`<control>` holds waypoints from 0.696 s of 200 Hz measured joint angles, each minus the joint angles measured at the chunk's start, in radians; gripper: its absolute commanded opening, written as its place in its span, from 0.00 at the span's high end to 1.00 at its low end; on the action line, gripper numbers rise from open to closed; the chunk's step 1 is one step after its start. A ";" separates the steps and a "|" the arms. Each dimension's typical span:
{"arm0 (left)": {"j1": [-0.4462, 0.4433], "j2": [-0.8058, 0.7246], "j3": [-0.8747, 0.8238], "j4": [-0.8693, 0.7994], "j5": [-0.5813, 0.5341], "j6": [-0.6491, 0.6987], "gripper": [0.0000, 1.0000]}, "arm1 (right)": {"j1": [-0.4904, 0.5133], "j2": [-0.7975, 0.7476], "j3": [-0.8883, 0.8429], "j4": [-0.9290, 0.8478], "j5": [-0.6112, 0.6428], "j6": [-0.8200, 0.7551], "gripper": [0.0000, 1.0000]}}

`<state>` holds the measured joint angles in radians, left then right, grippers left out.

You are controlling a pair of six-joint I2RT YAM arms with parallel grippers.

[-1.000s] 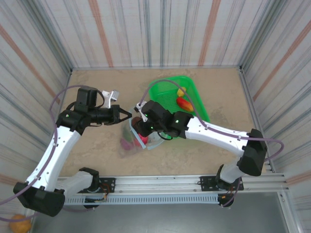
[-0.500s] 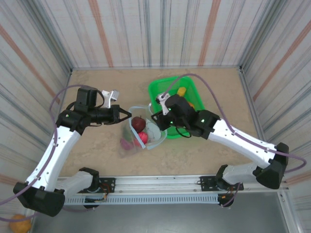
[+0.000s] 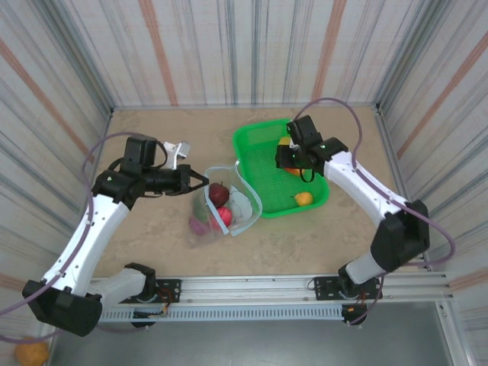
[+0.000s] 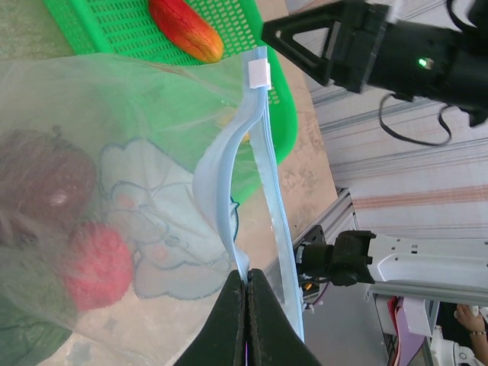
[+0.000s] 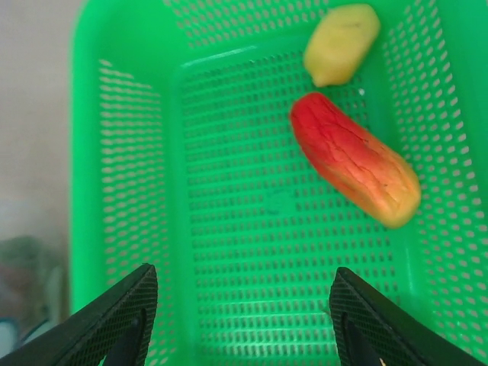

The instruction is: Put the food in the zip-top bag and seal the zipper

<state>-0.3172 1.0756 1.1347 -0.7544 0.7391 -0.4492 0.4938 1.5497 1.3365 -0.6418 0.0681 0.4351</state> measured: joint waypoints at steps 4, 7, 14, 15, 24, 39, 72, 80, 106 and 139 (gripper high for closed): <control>0.000 0.002 0.000 0.000 0.000 0.000 1.00 | -0.003 0.023 0.012 -0.003 0.010 0.000 0.35; 0.000 0.002 0.002 0.000 0.000 0.000 1.00 | -0.003 0.037 0.020 -0.006 0.012 -0.001 0.34; 0.000 0.002 0.002 0.000 0.000 0.000 1.00 | -0.003 0.080 0.045 -0.015 0.026 -0.003 0.33; 0.000 0.002 0.003 0.000 0.000 0.000 1.00 | -0.003 0.084 0.047 -0.016 0.028 -0.003 0.33; 0.000 0.002 0.004 0.000 0.000 0.000 1.00 | -0.003 0.133 0.077 -0.027 0.050 -0.009 0.30; 0.000 0.002 0.005 0.000 0.000 0.000 1.00 | -0.004 0.215 0.124 -0.042 0.085 -0.030 0.26; 0.000 0.002 0.005 0.000 0.001 0.000 1.00 | -0.026 0.318 0.165 -0.058 0.123 -0.073 0.15; 0.000 0.002 0.005 0.000 0.002 0.000 1.00 | -0.038 0.333 0.173 -0.060 0.122 -0.079 0.14; 0.000 0.002 0.006 0.000 0.005 0.001 1.00 | -0.080 0.381 0.208 -0.057 0.107 -0.091 0.11; -0.004 0.008 0.007 0.000 0.014 0.000 1.00 | -0.115 0.435 0.224 -0.023 0.056 -0.108 0.10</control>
<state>-0.3210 1.0832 1.1419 -0.7540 0.7536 -0.4488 0.3790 1.9850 1.5608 -0.6647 0.1238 0.3267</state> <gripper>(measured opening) 0.048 0.902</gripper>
